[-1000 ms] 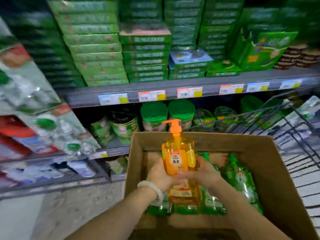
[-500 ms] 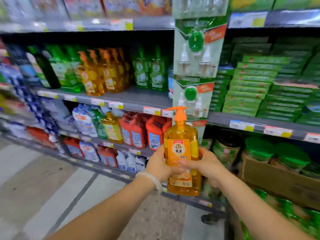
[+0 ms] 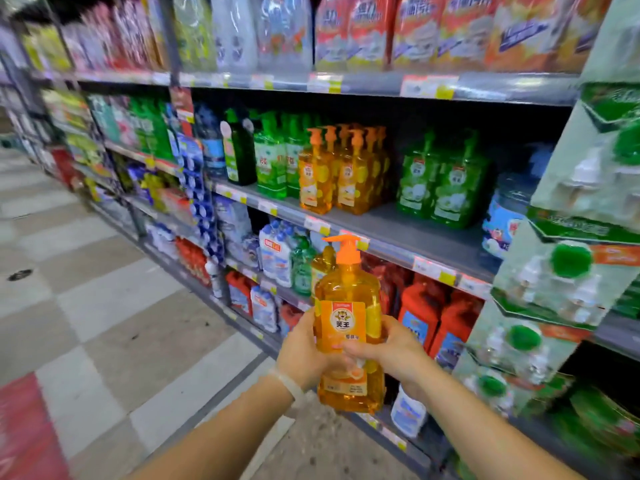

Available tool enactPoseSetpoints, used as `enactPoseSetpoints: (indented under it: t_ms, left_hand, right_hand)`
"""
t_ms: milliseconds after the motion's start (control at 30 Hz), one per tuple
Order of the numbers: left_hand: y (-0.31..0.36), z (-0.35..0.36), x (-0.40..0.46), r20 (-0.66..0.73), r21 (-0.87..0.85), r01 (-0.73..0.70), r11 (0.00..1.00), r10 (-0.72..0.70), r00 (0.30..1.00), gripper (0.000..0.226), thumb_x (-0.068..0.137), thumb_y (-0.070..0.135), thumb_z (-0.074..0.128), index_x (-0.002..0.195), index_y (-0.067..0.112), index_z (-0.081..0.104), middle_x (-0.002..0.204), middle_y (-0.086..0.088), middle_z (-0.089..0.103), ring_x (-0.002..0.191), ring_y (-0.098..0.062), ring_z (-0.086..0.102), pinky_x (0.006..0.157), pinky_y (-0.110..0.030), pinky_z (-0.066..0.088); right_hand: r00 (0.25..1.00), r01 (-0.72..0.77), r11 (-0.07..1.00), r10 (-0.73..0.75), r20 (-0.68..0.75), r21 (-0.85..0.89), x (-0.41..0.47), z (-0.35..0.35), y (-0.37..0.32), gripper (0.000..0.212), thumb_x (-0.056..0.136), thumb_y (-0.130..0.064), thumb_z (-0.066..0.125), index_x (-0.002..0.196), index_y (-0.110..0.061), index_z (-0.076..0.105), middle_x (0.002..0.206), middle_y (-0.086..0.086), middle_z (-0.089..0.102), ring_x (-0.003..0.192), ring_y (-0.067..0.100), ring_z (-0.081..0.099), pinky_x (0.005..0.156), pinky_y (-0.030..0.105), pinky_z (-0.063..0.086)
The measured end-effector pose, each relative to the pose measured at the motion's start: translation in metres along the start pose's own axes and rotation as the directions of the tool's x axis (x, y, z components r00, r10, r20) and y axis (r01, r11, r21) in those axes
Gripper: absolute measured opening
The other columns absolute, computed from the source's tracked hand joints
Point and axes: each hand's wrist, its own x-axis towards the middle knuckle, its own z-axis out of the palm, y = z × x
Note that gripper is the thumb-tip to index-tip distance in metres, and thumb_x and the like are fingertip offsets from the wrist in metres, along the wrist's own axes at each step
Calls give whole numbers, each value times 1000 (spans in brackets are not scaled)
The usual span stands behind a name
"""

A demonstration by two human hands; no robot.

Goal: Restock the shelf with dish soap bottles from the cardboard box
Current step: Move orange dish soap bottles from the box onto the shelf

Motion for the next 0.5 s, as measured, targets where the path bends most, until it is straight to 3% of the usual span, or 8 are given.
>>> enactPoseSetpoints:
  t_ms: [100, 233, 333, 400, 500]
  left_hand:
    - [-9, -12, 32, -13, -27, 0, 1000, 0, 1000, 74, 52, 4, 88, 109, 33, 51, 103, 12, 68, 93, -1, 66, 77, -22, 56]
    - [-11, -21, 90, -8, -46, -4, 999, 4, 1000, 77, 58, -3, 84, 122, 21, 49, 106, 8, 68, 92, 0, 66, 71, -18, 56]
    - [5, -29, 147, -28, -50, -44, 998, 43, 999, 70, 60, -13, 79, 116, 18, 51, 96, 10, 67, 76, 11, 65, 61, -9, 50]
    - [21, -35, 188, -30, -25, -85, 996, 84, 996, 69, 60, -12, 78, 110, 27, 51, 95, 13, 65, 77, 10, 65, 63, -9, 51]
    - [42, -45, 249, -32, 34, -151, 988, 152, 988, 66, 56, 4, 85, 103, 36, 50, 100, 14, 66, 96, -5, 65, 82, -27, 55]
  right_hand:
    - [1000, -3, 1000, 3, 22, -2, 36, 9, -6, 50, 67, -7, 82, 111, -10, 60, 95, 5, 72, 77, 8, 68, 55, 12, 50]
    - [1000, 6, 1000, -6, 11, -1, 97, 8, -18, 47, 65, -3, 81, 106, -12, 60, 87, -1, 71, 74, 7, 66, 56, 14, 50]
    - [999, 32, 999, -33, -23, -39, 154, 0, -42, 53, 61, -9, 85, 108, -12, 61, 93, 1, 71, 82, 13, 67, 70, 24, 53]
    - [997, 60, 998, -61, -43, -26, 190, -7, -64, 48, 62, -9, 85, 104, -14, 62, 95, 3, 71, 82, 14, 67, 73, 26, 54]
    - [987, 134, 991, -134, -93, -11, 238, -16, -97, 41, 64, -7, 83, 93, -22, 58, 91, 2, 69, 79, 11, 65, 72, 24, 54]
